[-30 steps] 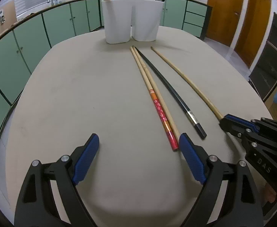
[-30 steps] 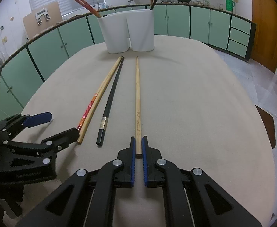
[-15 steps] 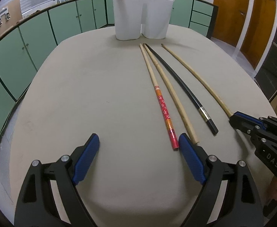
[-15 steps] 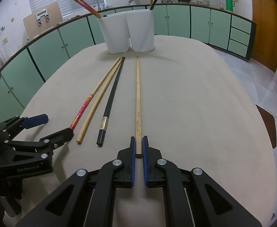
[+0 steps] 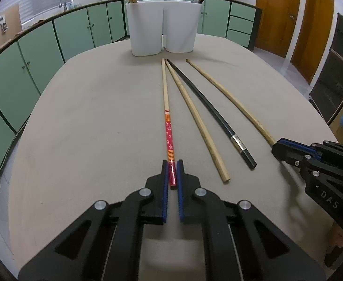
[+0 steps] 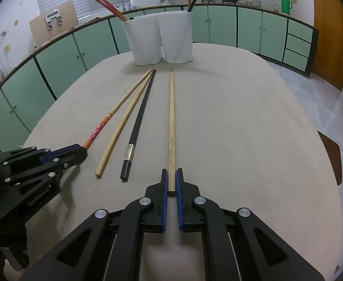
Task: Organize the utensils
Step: 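Close the left tool on a red-patterned chopstick while the right tool holds the wooden chopstick, then lift both chopsticks and carry them over the white holder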
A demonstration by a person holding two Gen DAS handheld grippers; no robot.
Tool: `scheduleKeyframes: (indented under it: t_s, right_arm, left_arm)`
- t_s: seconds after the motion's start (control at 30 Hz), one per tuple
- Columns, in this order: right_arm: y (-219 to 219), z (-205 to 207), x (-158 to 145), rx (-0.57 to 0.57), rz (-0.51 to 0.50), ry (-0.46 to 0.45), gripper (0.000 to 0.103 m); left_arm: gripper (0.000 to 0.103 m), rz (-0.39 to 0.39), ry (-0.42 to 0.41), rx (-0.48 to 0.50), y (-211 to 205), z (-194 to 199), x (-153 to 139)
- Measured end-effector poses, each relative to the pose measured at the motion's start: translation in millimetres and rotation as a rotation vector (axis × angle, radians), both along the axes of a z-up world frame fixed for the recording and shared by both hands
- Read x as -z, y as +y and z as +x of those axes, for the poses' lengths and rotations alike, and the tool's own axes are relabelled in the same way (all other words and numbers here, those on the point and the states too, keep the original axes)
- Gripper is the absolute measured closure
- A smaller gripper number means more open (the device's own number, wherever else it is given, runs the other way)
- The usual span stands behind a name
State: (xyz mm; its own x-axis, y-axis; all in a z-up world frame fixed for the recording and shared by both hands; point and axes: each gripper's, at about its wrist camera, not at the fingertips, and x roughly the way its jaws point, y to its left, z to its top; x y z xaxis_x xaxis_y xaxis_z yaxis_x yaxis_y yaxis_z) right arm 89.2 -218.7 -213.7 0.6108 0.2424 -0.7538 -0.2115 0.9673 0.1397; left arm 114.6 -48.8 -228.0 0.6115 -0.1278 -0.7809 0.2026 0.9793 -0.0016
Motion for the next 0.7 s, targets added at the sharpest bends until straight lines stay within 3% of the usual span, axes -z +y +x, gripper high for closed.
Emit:
scheduleKeyframes:
  t_s: [0.27,0.7]
  right_arm:
    - [-8.2,-1.8,-26.3,0.001,0.019,-0.058,0.096]
    - [-14.0,13.3,-105.2,-0.025,0.048,-0.217,0.096]
  left_arm:
    - [0.098,-0.022,-0.033,-0.024,12.0,-6.6,-18.3]
    - [0.098,-0.053,-0.196,-0.028,27.9,-6.0,-98.0]
